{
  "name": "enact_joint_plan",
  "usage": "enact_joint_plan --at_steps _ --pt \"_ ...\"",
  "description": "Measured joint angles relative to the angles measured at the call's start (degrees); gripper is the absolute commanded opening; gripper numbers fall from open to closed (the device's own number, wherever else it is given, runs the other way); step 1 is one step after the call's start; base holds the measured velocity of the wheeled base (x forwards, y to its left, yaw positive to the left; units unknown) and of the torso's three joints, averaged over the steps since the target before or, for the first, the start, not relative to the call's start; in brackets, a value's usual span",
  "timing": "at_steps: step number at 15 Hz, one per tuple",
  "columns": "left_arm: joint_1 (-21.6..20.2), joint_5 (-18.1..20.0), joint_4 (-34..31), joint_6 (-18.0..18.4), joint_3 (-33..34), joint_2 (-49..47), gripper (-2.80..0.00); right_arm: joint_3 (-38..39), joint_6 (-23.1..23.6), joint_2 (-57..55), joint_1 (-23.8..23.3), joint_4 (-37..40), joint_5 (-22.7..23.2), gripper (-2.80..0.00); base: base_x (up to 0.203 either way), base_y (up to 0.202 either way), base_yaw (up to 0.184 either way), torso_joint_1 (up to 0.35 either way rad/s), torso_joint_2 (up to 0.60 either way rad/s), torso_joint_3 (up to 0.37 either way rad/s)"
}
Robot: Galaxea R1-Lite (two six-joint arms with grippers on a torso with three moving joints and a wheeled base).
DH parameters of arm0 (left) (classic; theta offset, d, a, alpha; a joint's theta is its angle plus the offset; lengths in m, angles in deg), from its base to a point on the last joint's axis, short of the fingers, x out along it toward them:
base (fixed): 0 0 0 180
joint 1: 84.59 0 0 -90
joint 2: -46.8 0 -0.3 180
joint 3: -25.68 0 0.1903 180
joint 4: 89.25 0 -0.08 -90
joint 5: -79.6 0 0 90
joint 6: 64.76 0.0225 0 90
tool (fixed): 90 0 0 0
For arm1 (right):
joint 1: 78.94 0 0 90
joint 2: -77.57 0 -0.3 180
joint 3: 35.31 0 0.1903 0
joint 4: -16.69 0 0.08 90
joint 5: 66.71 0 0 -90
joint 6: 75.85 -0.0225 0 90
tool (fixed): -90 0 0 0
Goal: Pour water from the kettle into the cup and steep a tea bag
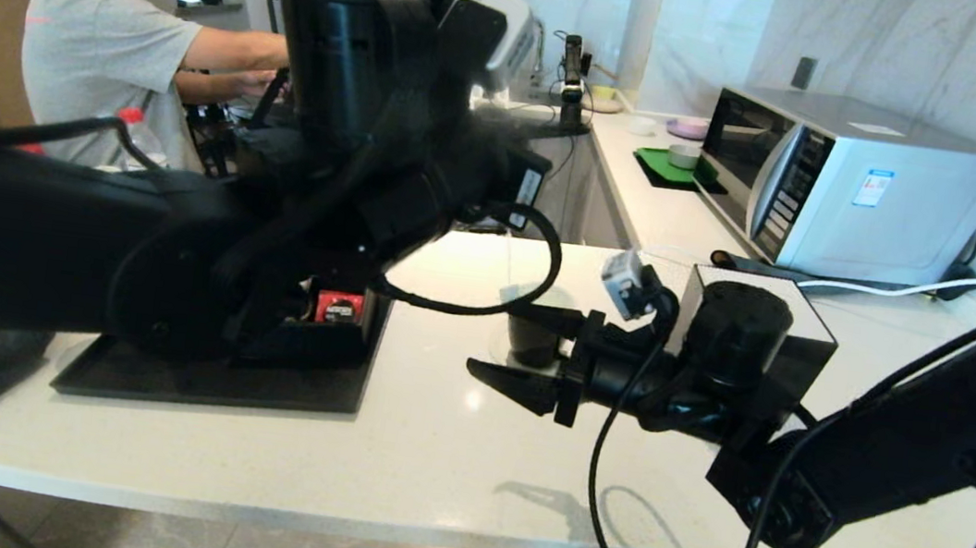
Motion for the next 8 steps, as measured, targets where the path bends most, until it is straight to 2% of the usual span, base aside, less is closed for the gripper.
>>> enact_joint_plan --at_steps 4,8 --pt "-0.02 0.80 0.04 0.10 0.07 -0.19 -2.80 1.52 0.00 -1.64 0.04 -2.18 -0.22 0.00 0.000 0.000 0.000 0.000 0.00 0.000" --pt "0.04 0.80 0.04 0.11 0.07 -0.17 -2.80 -3.83 -0.43 -3.15 -0.59 -0.64 -0.45 0.00 0.000 0.000 0.000 0.000 0.00 0.000"
